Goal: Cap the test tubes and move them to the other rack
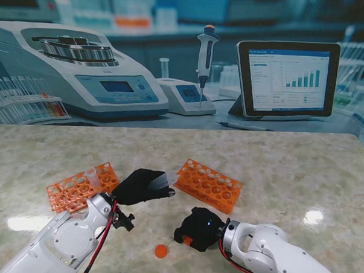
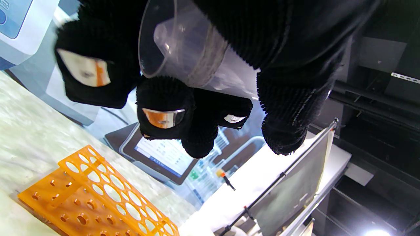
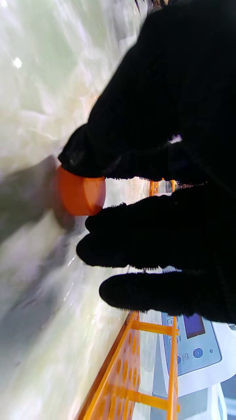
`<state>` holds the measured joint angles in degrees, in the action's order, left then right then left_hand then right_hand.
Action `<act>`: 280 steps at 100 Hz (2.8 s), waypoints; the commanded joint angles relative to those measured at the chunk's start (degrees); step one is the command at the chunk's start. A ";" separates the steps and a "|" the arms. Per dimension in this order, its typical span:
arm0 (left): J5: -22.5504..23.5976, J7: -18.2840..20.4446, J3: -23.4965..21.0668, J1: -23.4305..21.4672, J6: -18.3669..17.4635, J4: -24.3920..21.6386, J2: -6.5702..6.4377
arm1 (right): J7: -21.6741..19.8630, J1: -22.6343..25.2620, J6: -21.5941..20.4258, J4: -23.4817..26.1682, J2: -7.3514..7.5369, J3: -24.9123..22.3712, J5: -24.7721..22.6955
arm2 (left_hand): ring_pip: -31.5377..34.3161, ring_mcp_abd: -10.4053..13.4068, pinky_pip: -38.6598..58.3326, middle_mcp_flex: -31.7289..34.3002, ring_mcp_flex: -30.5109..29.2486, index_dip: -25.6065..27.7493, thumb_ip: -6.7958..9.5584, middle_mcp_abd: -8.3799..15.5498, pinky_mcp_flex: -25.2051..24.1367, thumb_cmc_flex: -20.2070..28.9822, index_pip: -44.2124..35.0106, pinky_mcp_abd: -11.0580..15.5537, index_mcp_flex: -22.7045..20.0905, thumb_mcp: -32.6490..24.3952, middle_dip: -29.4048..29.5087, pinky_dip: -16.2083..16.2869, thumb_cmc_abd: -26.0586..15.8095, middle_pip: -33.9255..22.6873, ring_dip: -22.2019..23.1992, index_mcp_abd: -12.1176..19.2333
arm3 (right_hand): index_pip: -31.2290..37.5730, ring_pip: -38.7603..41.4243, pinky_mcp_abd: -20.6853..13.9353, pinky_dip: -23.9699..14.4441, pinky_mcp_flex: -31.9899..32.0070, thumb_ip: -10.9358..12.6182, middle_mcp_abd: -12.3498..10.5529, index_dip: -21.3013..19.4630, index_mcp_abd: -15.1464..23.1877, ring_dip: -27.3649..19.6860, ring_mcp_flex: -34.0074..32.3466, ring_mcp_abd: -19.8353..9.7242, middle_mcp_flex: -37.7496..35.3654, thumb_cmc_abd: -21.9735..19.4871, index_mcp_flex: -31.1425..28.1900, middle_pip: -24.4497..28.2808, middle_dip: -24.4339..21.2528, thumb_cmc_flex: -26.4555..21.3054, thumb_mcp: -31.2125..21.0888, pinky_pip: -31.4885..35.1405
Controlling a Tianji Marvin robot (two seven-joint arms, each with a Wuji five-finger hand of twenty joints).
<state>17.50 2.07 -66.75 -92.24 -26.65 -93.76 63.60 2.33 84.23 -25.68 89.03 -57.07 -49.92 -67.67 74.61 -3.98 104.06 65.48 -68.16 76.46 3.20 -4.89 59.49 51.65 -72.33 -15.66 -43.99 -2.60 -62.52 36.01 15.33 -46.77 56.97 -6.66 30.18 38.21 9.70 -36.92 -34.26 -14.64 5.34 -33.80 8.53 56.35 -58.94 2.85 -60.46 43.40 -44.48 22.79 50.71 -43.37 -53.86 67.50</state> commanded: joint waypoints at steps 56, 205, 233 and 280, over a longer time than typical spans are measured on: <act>-0.17 0.28 0.06 -0.05 0.16 -0.31 -0.05 | -0.51 2.02 0.44 2.13 0.38 -1.93 -2.64 | 0.34 1.80 4.82 2.04 -2.09 3.71 1.10 5.25 1.75 1.47 -5.69 -1.17 -0.89 -2.70 0.33 -1.52 -4.71 -0.85 0.35 -0.10 | -3.99 -3.51 -0.65 -1.71 4.43 9.58 -3.21 -1.40 -3.91 -6.44 6.11 -2.29 9.03 -6.02 3.35 -2.68 -13.77 8.70 3.88 -0.90; -0.30 0.45 0.18 0.09 0.29 -0.24 -0.07 | 1.13 -1.31 0.85 -2.27 0.42 2.47 -1.16 | 0.28 1.79 4.69 2.05 -2.02 3.77 1.09 5.23 1.73 1.51 -5.63 -1.29 -0.90 -2.66 0.36 -1.61 -4.75 -0.82 0.38 -0.08 | 10.03 -2.30 -3.15 2.11 -8.01 2.64 -4.15 -1.35 -0.08 0.79 -4.83 -3.18 -1.82 4.59 -1.04 1.51 1.15 -2.55 -5.93 -2.16; -0.30 0.40 0.26 0.20 0.33 -0.17 -0.04 | 0.72 -2.03 0.34 -2.91 0.32 3.19 0.00 | 0.27 1.79 4.69 2.06 -2.02 3.76 1.08 5.19 1.73 1.51 -5.64 -1.31 -0.90 -2.65 0.36 -1.62 -4.79 -0.81 0.39 -0.05 | 12.35 -1.30 -3.37 2.09 -9.46 3.43 -4.38 -0.04 1.46 0.31 -6.57 -3.24 -4.20 2.19 -2.93 2.08 0.75 -4.19 -9.13 -1.79; -0.27 0.42 0.20 0.10 0.40 -0.35 -0.06 | -0.04 -2.47 0.09 -3.27 0.20 3.76 1.26 | 0.27 1.79 4.69 2.08 -2.02 3.76 1.06 5.20 1.73 1.48 -5.63 -1.31 -0.89 -2.64 0.35 -1.62 -4.78 -0.83 0.39 -0.13 | 12.78 0.05 -3.24 1.70 -10.70 4.36 -5.52 -0.13 2.73 -0.50 -8.49 -3.39 -7.11 -0.37 -7.00 3.56 0.58 -6.82 -12.16 -0.85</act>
<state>17.30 2.25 -66.57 -92.00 -26.48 -93.74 63.58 3.07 81.07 -25.45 86.87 -56.89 -46.72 -66.24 74.52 -3.99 104.06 65.48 -68.17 76.46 3.20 -4.87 59.49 51.65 -72.34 -15.79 -43.92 -2.60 -62.52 35.99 15.33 -46.77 56.97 -6.65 41.44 35.72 7.14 -35.34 -44.17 -13.19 5.03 -34.26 7.71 56.33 -65.20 -0.09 -62.58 47.27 -45.35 22.14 50.64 -41.96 -57.28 64.76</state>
